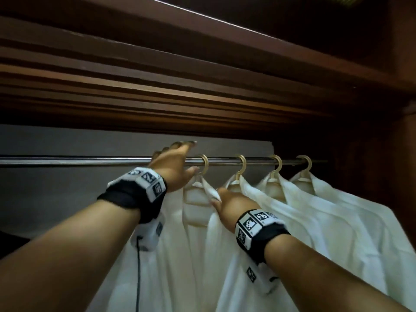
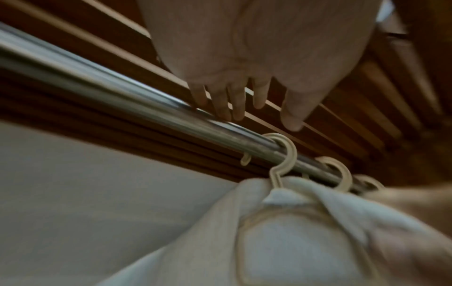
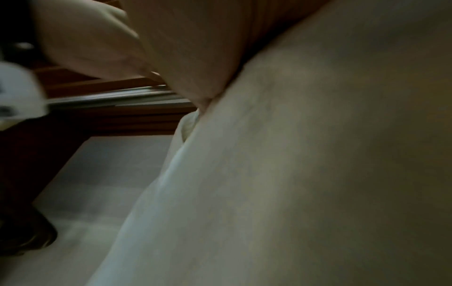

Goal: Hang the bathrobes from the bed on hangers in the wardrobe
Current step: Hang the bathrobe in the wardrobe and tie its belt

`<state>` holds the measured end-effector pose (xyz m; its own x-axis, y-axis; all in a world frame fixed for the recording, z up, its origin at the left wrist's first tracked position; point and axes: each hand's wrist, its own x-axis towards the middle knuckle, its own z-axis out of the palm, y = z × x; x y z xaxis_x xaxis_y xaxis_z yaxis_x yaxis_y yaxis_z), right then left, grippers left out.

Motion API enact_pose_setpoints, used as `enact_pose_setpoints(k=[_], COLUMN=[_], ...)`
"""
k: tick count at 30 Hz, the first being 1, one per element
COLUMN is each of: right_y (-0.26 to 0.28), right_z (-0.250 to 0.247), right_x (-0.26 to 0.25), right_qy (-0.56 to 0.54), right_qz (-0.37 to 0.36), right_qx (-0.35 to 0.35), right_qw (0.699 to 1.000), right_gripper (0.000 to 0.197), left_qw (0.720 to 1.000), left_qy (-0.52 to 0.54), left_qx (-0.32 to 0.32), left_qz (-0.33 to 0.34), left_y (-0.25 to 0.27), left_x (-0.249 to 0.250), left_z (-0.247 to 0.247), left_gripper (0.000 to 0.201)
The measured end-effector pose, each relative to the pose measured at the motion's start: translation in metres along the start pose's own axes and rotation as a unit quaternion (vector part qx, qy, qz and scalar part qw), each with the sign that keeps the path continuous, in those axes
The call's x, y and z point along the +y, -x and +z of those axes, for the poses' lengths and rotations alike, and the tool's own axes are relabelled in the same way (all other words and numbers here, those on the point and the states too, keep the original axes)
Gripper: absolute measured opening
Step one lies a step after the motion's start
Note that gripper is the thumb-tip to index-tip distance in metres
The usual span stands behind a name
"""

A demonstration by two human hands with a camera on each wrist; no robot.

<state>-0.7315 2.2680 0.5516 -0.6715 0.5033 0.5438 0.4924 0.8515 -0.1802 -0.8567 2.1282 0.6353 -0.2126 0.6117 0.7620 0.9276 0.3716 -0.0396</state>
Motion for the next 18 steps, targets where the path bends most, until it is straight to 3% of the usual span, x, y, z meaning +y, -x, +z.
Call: enact_pose_setpoints(k=[3, 7, 11, 18], right_y=[0.006, 0.024, 0.038, 0.049], right_z=[-0.004, -0.004, -0.011, -0.009], right_x=[0.008, 0.036, 0.060, 0.070], right_qy=[0.024, 0.077, 0.111, 0.082], right_qz=[-0.018, -0.015, 0.004, 0.055], right_qx=[-0.009, 0.014, -0.005, -0.025], right_qw=[1.000, 0.997, 0.994, 0.995], right_gripper=[0.032, 0.042, 0.029, 0.027], left_qw=[0.997, 0.995, 0.994, 0.992], left_qy=[-0.029, -0.086, -0.104, -0.123], left_qx=[-0.070, -0.041, -0.027, -0.009], left_qz=[-0.011, 0.000, -0.002, 0.005], left_y=[-0.025, -0.037, -0.046, -0.044], left_x=[0.009, 0.020, 0.020, 0.027], left_z=[0.015, 0.027, 0.034, 0.037], left_gripper=[0.058, 0.035, 0.039, 0.042])
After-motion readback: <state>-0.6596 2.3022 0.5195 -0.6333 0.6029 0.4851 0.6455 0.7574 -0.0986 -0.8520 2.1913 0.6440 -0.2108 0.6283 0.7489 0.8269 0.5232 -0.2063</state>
